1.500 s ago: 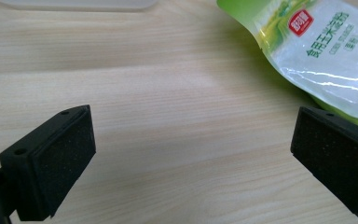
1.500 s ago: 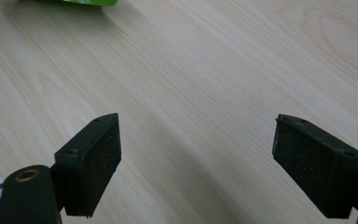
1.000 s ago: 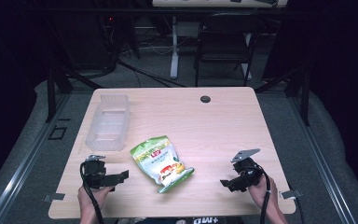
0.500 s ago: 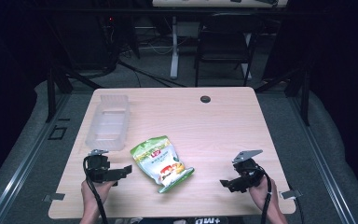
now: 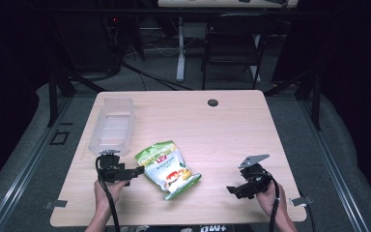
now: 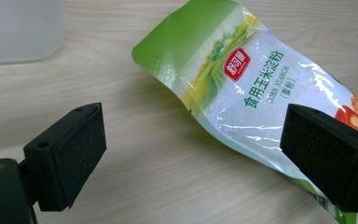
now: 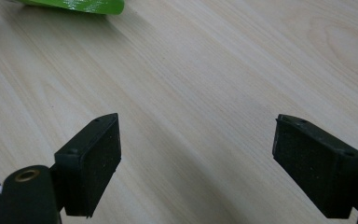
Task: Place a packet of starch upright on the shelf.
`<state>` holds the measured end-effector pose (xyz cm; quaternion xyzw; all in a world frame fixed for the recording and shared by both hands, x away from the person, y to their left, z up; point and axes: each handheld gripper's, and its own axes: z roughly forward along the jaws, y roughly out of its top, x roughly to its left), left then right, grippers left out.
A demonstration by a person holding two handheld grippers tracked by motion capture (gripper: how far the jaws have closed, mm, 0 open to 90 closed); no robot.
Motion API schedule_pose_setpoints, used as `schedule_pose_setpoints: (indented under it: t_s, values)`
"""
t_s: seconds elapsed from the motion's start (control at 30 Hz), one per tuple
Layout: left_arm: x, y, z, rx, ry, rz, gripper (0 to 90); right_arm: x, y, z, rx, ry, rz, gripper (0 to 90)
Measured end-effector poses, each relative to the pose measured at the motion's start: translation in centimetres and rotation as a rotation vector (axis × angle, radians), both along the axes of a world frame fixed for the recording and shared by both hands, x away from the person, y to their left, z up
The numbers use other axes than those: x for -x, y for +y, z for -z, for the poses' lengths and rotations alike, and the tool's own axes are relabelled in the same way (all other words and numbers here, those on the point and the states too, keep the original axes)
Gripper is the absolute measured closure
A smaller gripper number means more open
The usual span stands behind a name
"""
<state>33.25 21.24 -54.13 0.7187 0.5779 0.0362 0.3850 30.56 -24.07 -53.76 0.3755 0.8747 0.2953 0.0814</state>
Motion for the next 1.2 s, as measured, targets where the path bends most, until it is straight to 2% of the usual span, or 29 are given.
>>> schedule_pose_setpoints:
  t_s: [0.17,0.27,0.4,0.53,0.7,0.73,0.87,0.9,0.97,1.03,1.2]
  values:
    - [-0.8,-0.8,0.5,0.006,0.014,0.019,7.9,0.0,0.0,0.0,-0.003,0.001,-0.002,14.7]
    - [-1.3,-1.3,0.6,0.003,0.013,0.029,9.3,-0.1,0.0,0.0,0.014,0.002,-0.005,14.7]
    - [-1.8,-1.6,0.8,0.021,0.016,0.037,11.3,-0.1,0.0,0.0,-0.001,0.004,-0.005,14.7]
    - [-2.3,-2.0,1.1,0.021,0.029,0.042,11.7,0.0,-0.1,0.0,0.003,0.0,-0.002,14.7]
    - [-2.8,-2.5,1.2,0.006,0.023,0.053,13.7,0.2,0.1,-0.1,0.01,-0.002,-0.01,14.7]
    - [-2.8,-2.6,1.2,0.014,0.023,0.05,14.2,0.1,0.1,0.0,0.004,0.0,-0.01,14.7]
    - [-3.2,-2.6,1.4,-0.007,0.046,0.057,16.6,0.2,0.0,-0.1,0.009,-0.001,-0.006,14.7]
    - [-3.3,-2.7,1.6,0.001,0.041,0.053,17.3,0.2,0.0,-0.1,0.007,-0.001,-0.008,14.7]
    - [-3.4,-2.8,1.5,-0.007,0.046,0.069,20.2,0.2,0.0,-0.1,0.011,0.0,-0.008,14.7]
    - [-3.5,-3.0,1.6,0.0,0.033,0.07,22.0,0.2,0.0,-0.1,0.01,0.0,-0.008,14.8]
    - [-3.6,-3.2,1.8,0.003,0.025,0.083,37.2,0.1,0.0,-0.1,0.009,0.001,-0.014,14.8]
